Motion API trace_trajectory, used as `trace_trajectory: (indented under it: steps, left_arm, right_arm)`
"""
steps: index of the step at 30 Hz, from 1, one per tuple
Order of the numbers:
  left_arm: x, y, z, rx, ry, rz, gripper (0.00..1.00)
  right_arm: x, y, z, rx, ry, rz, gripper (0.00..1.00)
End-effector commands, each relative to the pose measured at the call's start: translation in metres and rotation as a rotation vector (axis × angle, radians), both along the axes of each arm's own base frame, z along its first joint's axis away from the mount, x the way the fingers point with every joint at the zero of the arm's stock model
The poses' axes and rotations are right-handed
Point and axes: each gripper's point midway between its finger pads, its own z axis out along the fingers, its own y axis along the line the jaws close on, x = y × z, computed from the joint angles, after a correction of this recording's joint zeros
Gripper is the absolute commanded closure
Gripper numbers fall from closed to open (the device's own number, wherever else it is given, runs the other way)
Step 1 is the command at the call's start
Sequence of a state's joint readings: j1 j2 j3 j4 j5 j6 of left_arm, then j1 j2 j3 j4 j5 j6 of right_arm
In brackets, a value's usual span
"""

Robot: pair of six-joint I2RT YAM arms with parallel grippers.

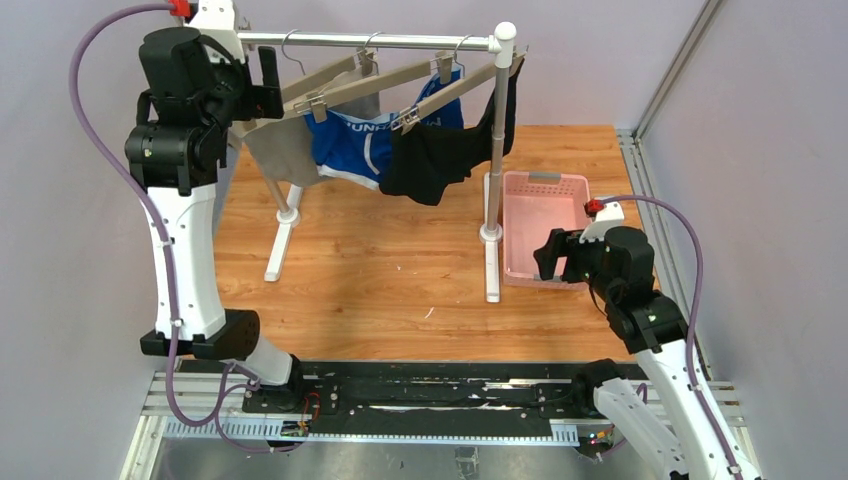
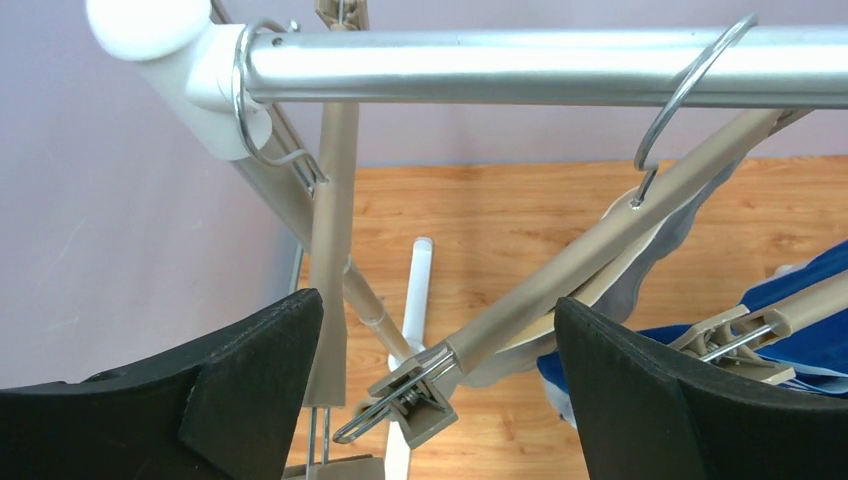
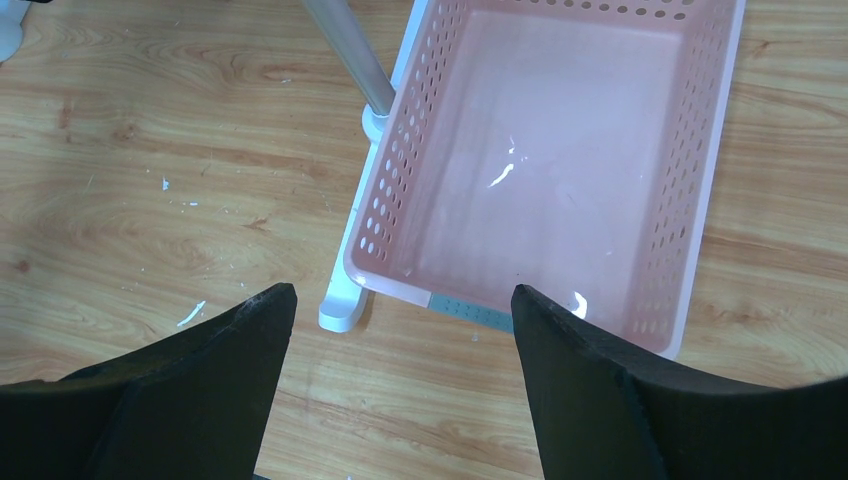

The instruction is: Remove the underwear clipped to the hanger

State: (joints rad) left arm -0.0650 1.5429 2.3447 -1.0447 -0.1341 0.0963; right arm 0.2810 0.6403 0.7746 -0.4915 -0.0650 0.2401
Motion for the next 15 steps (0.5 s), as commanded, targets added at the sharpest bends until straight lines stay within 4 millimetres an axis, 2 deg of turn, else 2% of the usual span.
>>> trace_trajectory:
  steps: [1,4,9,15]
  left_arm:
    - [-0.003,-0.004,0.023,-0.015,-0.096,-0.043,0.02]
    - [0.000,-0.011,0.019,-0.027,-0.097,-0.082,0.01]
    - [0.000,-0.023,0.012,-0.035,-0.102,-0.152,0.12]
    - [0.001,-0.031,0.006,-0.028,-0.096,-0.201,0.14]
  right_arm:
    - [-0.003,0.008,0.003,0.017,-0.003,0.036,0.19]
    - [-0.002,0.008,0.006,0.020,-0.009,0.034,0.19]
    - [-0.001,0.008,0.009,0.025,-0.018,0.033,0.19]
    - [-0.001,0.010,0.010,0.029,-0.020,0.039,0.19]
